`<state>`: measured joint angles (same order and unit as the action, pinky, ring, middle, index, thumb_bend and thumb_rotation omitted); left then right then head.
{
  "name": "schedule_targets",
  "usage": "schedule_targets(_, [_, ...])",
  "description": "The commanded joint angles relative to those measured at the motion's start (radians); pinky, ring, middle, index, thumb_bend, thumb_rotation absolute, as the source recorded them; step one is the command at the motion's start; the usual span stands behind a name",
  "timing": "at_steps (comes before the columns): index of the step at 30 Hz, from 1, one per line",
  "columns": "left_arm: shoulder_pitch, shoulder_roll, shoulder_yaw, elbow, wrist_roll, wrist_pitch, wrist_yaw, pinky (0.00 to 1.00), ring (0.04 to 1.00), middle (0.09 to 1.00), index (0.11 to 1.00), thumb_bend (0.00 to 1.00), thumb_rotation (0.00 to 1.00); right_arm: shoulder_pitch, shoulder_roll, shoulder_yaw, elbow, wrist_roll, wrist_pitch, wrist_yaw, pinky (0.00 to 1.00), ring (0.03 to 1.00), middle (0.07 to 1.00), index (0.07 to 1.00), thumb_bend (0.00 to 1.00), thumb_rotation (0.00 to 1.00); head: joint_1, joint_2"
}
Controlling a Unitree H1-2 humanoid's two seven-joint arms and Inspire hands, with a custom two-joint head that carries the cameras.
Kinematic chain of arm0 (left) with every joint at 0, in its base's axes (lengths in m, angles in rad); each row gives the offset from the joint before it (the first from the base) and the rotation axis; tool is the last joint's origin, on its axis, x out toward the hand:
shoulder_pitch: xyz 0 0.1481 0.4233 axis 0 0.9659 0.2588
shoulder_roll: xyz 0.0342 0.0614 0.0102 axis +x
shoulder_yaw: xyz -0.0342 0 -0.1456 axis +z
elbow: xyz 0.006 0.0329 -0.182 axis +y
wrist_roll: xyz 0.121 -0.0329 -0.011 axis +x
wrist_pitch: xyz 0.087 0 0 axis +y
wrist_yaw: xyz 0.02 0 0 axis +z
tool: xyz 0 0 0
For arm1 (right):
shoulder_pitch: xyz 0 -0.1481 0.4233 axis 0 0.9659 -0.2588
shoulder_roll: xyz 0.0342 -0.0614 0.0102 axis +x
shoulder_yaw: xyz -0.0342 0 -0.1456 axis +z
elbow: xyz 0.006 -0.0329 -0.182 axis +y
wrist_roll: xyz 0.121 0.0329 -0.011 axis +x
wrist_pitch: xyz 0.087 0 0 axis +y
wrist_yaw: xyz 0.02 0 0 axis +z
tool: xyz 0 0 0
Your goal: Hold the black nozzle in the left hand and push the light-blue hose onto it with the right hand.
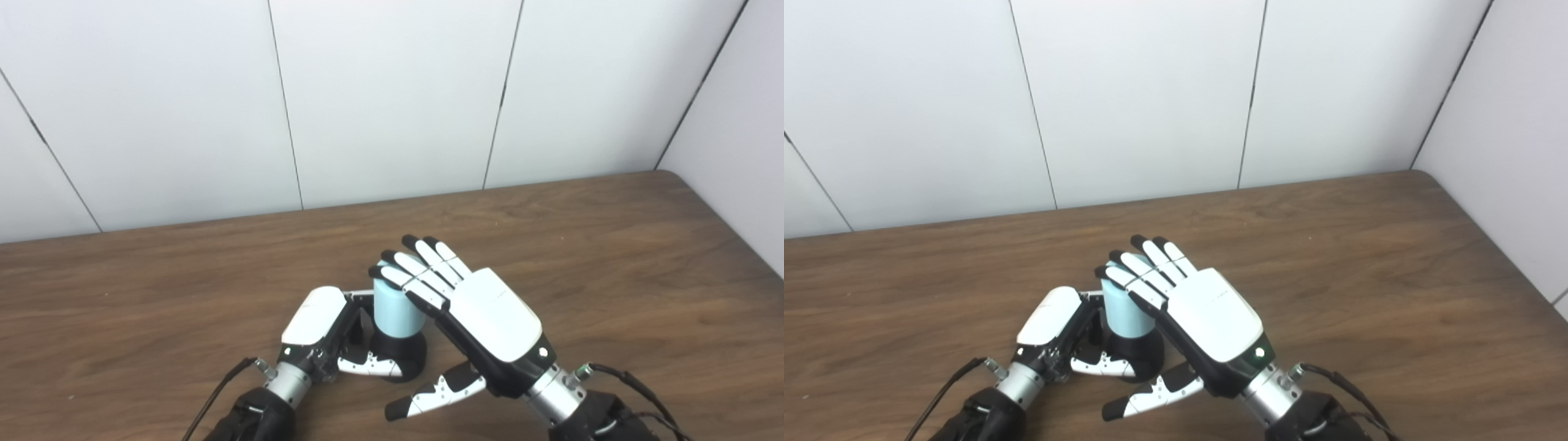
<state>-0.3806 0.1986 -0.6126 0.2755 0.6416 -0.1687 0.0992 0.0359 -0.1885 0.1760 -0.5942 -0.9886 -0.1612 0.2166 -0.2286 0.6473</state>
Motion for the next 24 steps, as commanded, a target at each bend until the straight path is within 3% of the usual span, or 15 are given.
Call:
schedule_targets(1, [0.105,0.037,-0.056,0.094,0.042,0.068,-0.145,0.19,0.354,0.43,0.525,0.5,0.0,-0.018,0.002,-0.013,-0.027,0.02,-0.024,-0.045,1.0,1.0,0.993,0.955,0.87,0.82,0.001,0.0])
schedule_targets(15, [0.101,0.034,-0.061,0.102,0.05,0.067,-0.141,0.2,0.351,0.433,0.527,0.49,0.0,-0.034,-0.015,-0.016,-0.007,0.045,-0.066,-0.095,1.0,1.0,0.989,0.964,0.83,0.77,0.002,-0.001])
schedule_targets(24, [0.102,0.033,-0.058,0.103,0.048,0.066,-0.137,0.2,0.349,0.434,0.527,0.49,0.0,-0.039,-0.025,-0.006,-0.014,0.04,-0.074,-0.072,0.94,0.944,0.933,0.892,0.81,0.77,0.002,-0.002])
